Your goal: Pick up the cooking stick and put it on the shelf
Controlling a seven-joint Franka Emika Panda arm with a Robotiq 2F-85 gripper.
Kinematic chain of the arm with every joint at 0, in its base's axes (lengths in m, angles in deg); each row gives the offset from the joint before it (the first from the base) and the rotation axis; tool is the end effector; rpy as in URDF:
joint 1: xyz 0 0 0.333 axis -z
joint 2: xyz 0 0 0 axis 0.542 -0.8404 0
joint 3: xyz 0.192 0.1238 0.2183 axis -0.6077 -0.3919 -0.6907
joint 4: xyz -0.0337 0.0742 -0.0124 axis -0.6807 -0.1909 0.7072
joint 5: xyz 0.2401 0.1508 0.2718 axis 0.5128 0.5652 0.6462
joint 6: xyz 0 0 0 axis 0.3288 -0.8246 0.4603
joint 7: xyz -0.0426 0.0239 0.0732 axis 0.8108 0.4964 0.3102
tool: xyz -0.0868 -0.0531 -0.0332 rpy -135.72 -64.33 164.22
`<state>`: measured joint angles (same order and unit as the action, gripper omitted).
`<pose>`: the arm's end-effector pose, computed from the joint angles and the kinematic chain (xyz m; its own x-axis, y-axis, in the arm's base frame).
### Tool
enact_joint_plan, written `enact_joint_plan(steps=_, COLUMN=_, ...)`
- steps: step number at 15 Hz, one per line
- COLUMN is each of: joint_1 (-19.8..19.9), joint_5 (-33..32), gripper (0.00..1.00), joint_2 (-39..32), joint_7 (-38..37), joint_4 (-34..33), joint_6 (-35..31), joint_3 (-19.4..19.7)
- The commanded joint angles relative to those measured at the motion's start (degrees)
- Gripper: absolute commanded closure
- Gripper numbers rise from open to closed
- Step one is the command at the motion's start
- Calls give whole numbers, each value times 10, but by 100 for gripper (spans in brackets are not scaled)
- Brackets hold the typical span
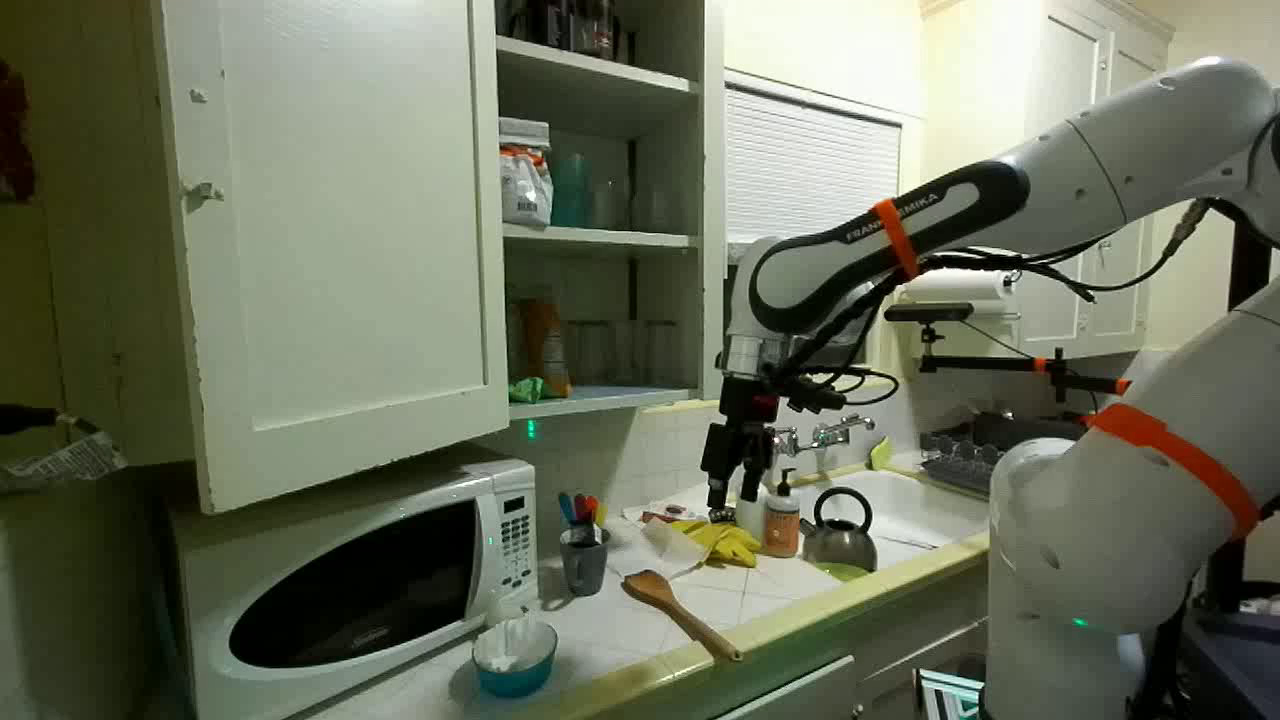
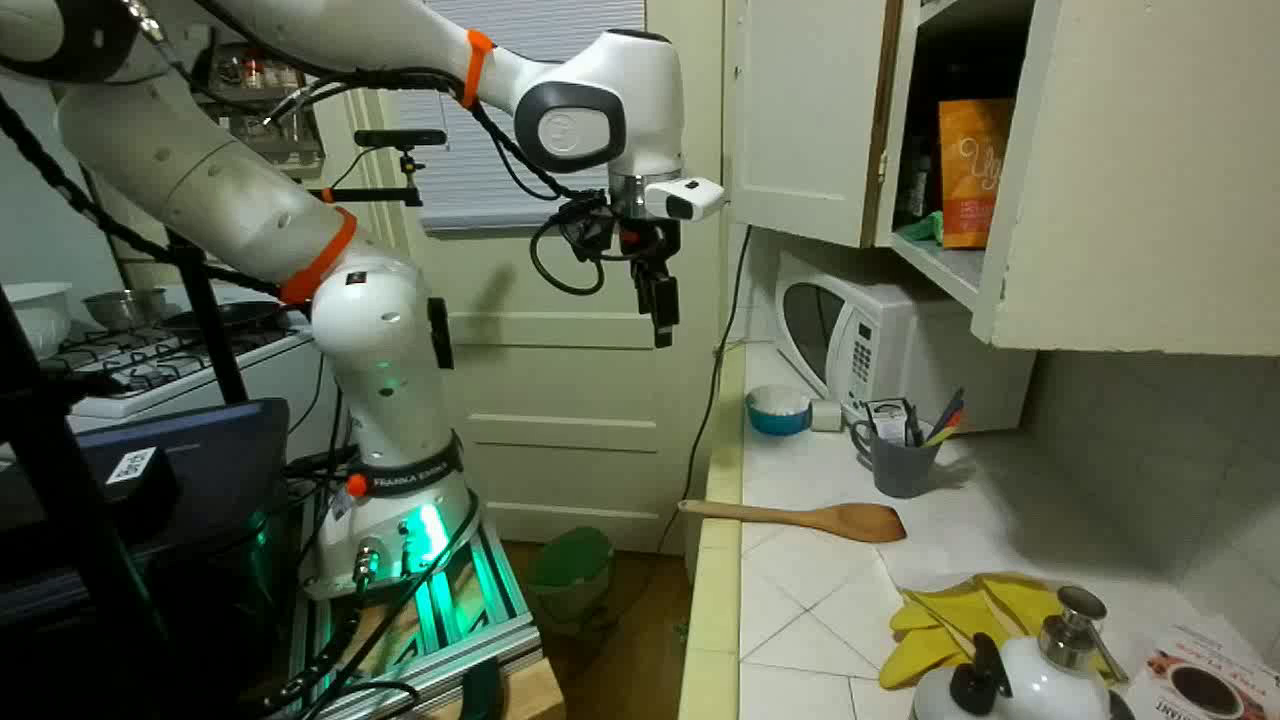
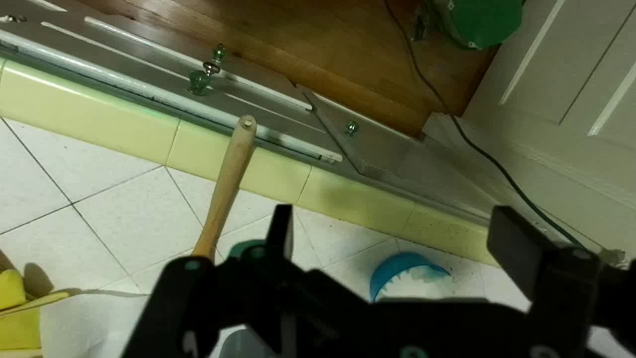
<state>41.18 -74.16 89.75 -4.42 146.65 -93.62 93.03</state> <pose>0.3006 -0.1234 0.4268 0.9638 -0.2519 0.0877 -0.2329 -0.9551 -0.1832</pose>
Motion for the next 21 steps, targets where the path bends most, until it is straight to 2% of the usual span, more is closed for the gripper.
enact_joint_plan(steps=1, joint_1=9, joint_5=7, gripper=0, joint_2=-2, joint_7=6, joint_4=0, joint_6=1, joint_3=-9)
enact_joint_plan(steps=3, joint_1=9, joint_5=7, gripper=0, joint_2=-4, joint_7=6, joint_4=1, joint_6=1, joint_3=-9)
enact_joint_plan(steps=8, joint_1=51, joint_5=-45, gripper=0, joint_2=-67, joint_7=-28, joint_4=-1, joint_6=-136, joint_3=-35)
enact_joint_plan(steps=12, joint_1=65, joint_5=-39, gripper=0, joint_2=-139, joint_7=-69, joint_4=-1, joint_6=-215, joint_3=-44)
enact_joint_plan(steps=16, joint_1=74, joint_5=-41, gripper=0, joint_2=-208, joint_7=-107, joint_4=-1, joint_6=-229, joint_3=-55)
enact_joint_plan(steps=17, joint_1=62, joint_5=-24, gripper=0, joint_2=-210, joint_7=-87, joint_4=-1, joint_6=-210, joint_3=-44)
enact_joint_plan(steps=18, joint_1=66, joint_5=-34, gripper=0, joint_2=-189, joint_7=-87, joint_4=-1, joint_6=-215, joint_3=-49)
enact_joint_plan(steps=21, joint_1=65, joint_5=-33, gripper=0, joint_2=-212, joint_7=-88, joint_4=-2, joint_6=-214, joint_3=-48)
